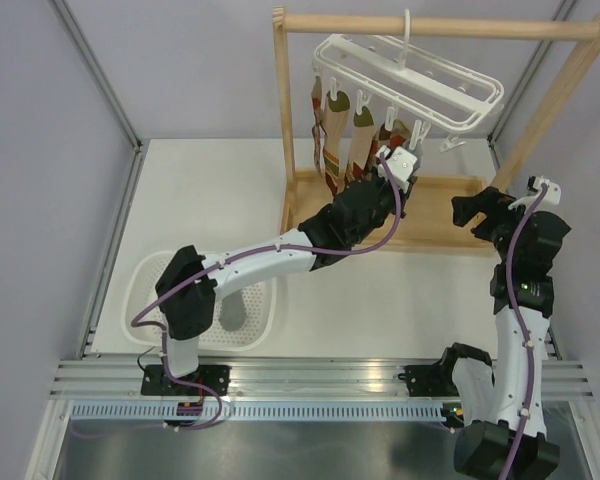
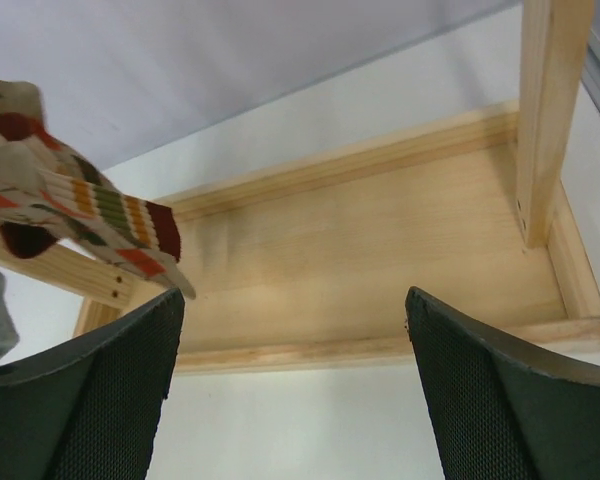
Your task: Remove the socks clipped to the hanger
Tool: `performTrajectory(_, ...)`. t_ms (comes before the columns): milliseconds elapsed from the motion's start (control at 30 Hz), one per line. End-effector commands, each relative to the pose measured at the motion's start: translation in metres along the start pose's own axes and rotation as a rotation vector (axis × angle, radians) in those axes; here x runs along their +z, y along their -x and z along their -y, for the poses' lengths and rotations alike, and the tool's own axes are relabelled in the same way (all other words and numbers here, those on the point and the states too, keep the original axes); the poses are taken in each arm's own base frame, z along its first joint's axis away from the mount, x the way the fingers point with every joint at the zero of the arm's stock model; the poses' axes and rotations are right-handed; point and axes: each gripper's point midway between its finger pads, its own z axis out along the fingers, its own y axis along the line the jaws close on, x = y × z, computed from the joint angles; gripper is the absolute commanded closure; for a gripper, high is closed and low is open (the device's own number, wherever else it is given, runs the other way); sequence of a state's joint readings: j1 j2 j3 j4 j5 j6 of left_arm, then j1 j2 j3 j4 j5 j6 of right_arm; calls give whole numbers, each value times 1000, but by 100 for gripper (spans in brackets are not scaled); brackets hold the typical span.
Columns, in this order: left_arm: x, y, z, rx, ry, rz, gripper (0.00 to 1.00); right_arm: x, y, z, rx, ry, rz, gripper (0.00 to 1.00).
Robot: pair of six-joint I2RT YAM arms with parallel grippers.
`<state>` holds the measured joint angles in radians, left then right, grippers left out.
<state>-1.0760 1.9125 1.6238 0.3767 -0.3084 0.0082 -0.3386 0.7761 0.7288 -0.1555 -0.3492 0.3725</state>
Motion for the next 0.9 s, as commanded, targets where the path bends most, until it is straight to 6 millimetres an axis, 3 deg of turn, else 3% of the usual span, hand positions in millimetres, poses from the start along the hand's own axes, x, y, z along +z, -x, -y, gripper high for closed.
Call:
performTrajectory(0,-23,48,-3,-9,-14,54,98,-28,38,-42,-55,121,60,6)
performTrajectory(167,-32,49,-10,-4,5,16,98,-67,59,-93,-43,275,90,7)
performTrajectory(233,-33,53,-10,-29,10,7,98,-94,75,-116,-57,331,118,7)
performTrajectory(467,-35,49,-7,-39,-7,-24,98,-158,114,-172,-62,487,177,7)
performTrajectory(767,-43,50,-12,-70,12,-28,98,-175,141,-206,31,617,163,7)
performTrajectory(867,-48,48,-13,-90,11,-28,98,-169,150,-213,72,659,146,7)
